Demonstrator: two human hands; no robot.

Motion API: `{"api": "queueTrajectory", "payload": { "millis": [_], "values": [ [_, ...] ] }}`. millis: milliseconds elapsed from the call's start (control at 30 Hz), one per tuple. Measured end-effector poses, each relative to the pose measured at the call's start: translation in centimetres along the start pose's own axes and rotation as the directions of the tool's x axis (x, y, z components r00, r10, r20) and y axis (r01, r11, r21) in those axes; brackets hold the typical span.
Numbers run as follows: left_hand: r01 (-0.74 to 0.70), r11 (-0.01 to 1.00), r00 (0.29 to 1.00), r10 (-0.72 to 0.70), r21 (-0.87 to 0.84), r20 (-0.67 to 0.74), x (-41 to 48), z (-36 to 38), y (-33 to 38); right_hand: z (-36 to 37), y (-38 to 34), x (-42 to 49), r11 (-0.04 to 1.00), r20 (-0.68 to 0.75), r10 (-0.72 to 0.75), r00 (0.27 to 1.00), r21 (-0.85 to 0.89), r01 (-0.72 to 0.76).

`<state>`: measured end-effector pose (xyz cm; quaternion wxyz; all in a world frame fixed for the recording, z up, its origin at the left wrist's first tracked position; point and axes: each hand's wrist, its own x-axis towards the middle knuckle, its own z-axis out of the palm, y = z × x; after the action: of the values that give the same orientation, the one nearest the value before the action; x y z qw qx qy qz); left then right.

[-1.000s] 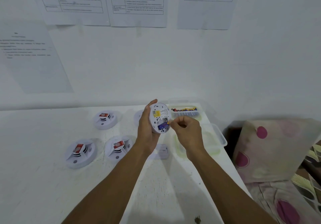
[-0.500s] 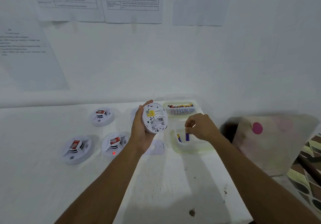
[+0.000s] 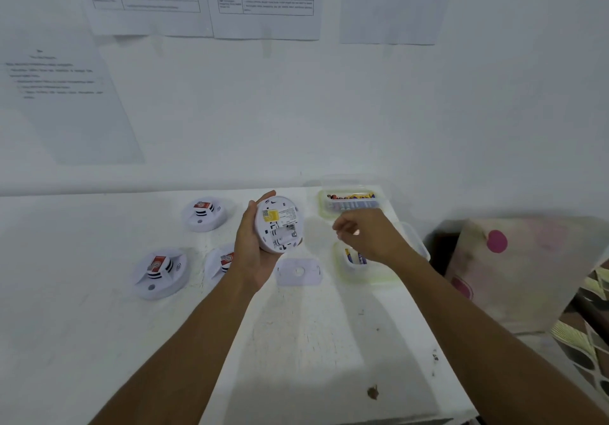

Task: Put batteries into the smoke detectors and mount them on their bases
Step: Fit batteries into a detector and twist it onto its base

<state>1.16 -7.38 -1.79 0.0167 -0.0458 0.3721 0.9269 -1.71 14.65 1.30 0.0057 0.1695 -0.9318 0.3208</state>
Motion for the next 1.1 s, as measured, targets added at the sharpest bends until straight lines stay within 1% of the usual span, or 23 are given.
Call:
{"api": "queueTrajectory", "payload": {
  "millis": [33,100,167,233,333,500,600,700,833,1000,1100],
  "values": [
    [-0.003,1.000,1.000,0.003,-0.001,-0.004,-0.2,-0.3,0.3,0.5,-0.7,0.0,0.996,0.021,-0.075,0.997,-0.047,0.076],
    [-0.013,1.000,1.000,0.013,-0.004,-0.004,-0.5,-1.0,1.0,2.0,-1.9,0.2,0.960,0.117,-0.180,0.977,-0.197,0.201],
    [-0.023,1.000,1.000,0.023,0.001,-0.017,-0.9,-1.7,1.7,3.6,-2.9,0.5,0.909,0.219,-0.203,0.954,-0.320,0.267],
    [-0.023,1.000,0.999,0.023,0.000,-0.035,-1.3,-2.5,2.3,5.1,-3.5,0.7,0.876,0.282,-0.185,0.942,-0.387,0.288],
    [-0.017,1.000,0.999,0.017,-0.009,-0.049,-1.7,-3.8,3.1,7.0,-3.8,0.8,0.845,0.334,-0.136,0.933,-0.452,0.285],
    [0.002,1.000,0.999,-0.002,-0.008,-0.041,-2.1,-5.2,3.7,8.6,-3.4,0.7,0.865,0.357,-0.117,0.927,-0.422,0.271],
    [0.008,1.000,0.999,-0.008,-0.002,-0.039,-2.0,-5.5,3.9,8.0,-3.8,0.7,0.881,0.301,-0.153,0.941,-0.390,0.268],
    [0.014,1.000,0.999,-0.014,-0.009,-0.030,-1.5,-5.2,4.0,6.0,-4.0,1.1,0.904,0.175,-0.184,0.967,-0.355,0.236],
    [0.021,1.000,1.000,-0.021,0.008,0.019,-0.6,-3.8,3.8,2.9,-2.5,2.5,0.933,0.042,-0.170,0.985,-0.316,0.174],
    [0.047,0.999,0.995,-0.049,0.024,0.083,1.7,-1.5,2.9,-0.2,-0.1,5.2,0.975,-0.101,-0.026,0.995,-0.222,0.003],
    [0.065,0.998,0.992,-0.066,0.010,0.105,3.3,-0.6,2.3,-1.7,1.6,7.4,0.979,-0.118,0.065,0.991,-0.185,-0.086]
  ]
}}
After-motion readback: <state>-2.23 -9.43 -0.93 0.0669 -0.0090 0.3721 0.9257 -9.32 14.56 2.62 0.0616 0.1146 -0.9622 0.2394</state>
